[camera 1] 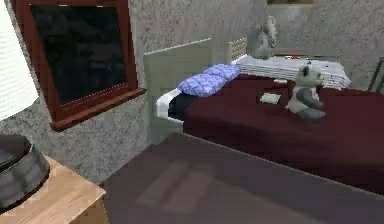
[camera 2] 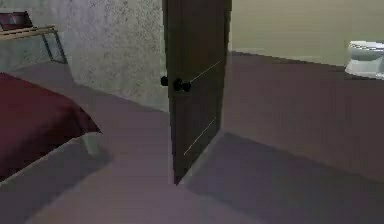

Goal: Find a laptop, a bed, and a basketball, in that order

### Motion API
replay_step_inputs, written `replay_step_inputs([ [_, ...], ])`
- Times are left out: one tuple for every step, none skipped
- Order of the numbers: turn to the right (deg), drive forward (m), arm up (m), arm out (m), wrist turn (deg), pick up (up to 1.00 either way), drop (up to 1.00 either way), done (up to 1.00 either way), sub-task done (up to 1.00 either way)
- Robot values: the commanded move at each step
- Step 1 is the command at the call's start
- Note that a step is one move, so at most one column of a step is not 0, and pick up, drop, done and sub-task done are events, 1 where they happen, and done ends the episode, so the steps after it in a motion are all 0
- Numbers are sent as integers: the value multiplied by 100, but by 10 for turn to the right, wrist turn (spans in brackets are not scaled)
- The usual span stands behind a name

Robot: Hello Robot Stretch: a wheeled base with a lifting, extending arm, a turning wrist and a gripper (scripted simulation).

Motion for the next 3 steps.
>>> replay_step_inputs([
  [-450, 0, 0, 0, 0, 0, 0, 0, 0],
  [-120, 0, 0, 0, 0, 0, 0, 0, 0],
  [-30, 0, 0, 0, 0, 0, 0, 0, 0],
])
